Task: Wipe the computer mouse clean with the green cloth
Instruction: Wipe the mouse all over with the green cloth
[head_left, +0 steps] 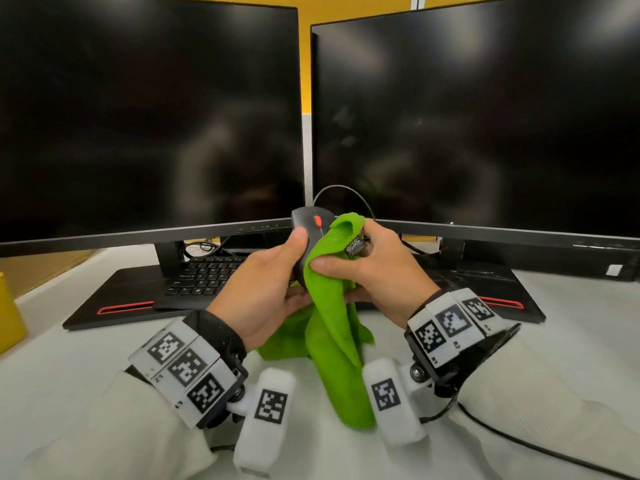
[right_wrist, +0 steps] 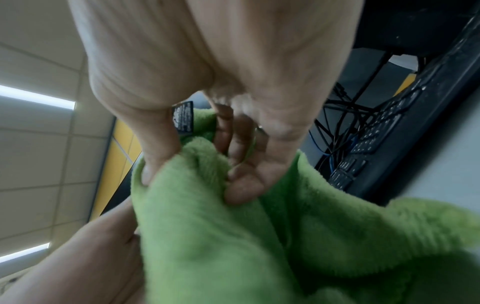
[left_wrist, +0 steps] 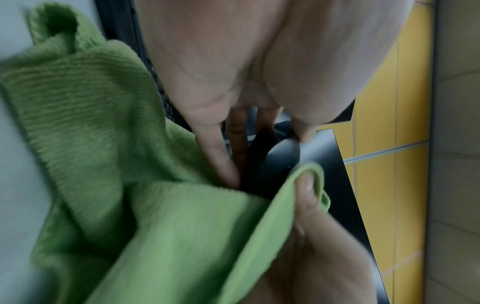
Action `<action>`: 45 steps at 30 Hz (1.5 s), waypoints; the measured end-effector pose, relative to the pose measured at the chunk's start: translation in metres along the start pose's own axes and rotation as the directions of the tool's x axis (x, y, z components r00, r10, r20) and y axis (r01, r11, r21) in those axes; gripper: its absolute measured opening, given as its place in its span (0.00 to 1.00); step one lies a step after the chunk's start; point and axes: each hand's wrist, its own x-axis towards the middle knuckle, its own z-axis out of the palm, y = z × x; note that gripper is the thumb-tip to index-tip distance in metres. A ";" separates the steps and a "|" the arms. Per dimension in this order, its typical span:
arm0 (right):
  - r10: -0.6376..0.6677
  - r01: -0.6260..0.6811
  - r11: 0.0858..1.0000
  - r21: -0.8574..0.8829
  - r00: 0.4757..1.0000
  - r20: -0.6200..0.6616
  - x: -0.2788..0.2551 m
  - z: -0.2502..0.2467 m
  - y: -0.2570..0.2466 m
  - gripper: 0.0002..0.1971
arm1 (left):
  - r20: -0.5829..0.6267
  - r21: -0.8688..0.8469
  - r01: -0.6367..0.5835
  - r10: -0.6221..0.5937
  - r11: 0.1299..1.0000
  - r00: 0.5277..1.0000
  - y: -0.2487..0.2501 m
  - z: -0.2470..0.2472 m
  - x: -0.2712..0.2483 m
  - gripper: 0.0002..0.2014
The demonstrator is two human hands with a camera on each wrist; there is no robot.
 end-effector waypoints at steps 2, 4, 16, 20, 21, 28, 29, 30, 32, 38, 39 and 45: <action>-0.003 0.003 1.000 -0.017 1.000 -0.008 -0.001 0.004 0.001 0.31 | 0.012 0.005 0.003 -0.003 1.000 1.000 -0.001 0.001 -0.001 0.23; -0.035 0.034 0.996 -0.082 0.999 -0.008 0.000 0.006 0.001 0.36 | -0.007 -0.013 0.006 -0.006 1.000 1.000 -0.001 0.001 0.000 0.23; -0.076 0.077 0.993 -0.089 0.997 0.016 -0.001 -0.007 -0.004 0.13 | -0.107 -0.152 0.018 -0.035 0.988 0.994 0.002 -0.006 0.004 0.18; -0.029 0.030 0.998 -0.051 0.999 0.012 -0.007 0.000 -0.009 0.16 | -0.084 -0.051 0.028 -0.033 0.998 0.996 0.000 -0.003 0.004 0.21; -0.018 0.019 0.998 -0.053 1.000 0.017 -0.008 0.002 -0.009 0.18 | -0.074 -0.024 0.034 -0.036 0.999 0.997 -0.001 -0.002 0.003 0.22; 0.006 -0.003 0.996 -0.088 0.999 0.033 -0.005 -0.004 -0.010 0.18 | -0.095 -0.084 0.010 -0.018 0.996 0.995 0.002 -0.008 0.004 0.19; 0.005 -0.003 0.997 -0.076 1.000 0.021 -0.004 -0.007 -0.009 0.14 | -0.093 -0.097 0.005 -0.014 0.995 0.996 0.003 -0.009 0.004 0.18; 0.003 -0.002 0.998 -0.066 1.000 0.012 -0.003 -0.008 -0.009 0.10 | -0.093 -0.104 0.005 -0.014 0.995 0.996 0.003 -0.009 0.004 0.18; -0.001 0.001 0.999 -0.053 1.000 -0.002 -0.004 -0.007 -0.010 0.06 | -0.091 -0.094 0.012 -0.020 0.996 0.996 0.002 -0.007 0.003 0.18; -0.033 0.038 0.996 -0.083 0.997 0.067 -0.008 0.002 -0.011 0.22 | -0.100 -0.064 0.040 -0.046 0.997 0.994 -0.003 -0.005 0.005 0.22; -0.042 0.048 0.995 -0.089 0.996 0.076 -0.007 0.001 -0.011 0.23 | -0.107 -0.086 0.040 -0.050 0.995 0.993 -0.002 -0.007 0.006 0.21; -0.064 0.065 0.998 -0.018 0.997 0.036 -0.005 -0.005 -0.010 0.06 | -0.133 -0.139 0.101 -0.120 0.985 0.984 0.000 -0.015 0.009 0.21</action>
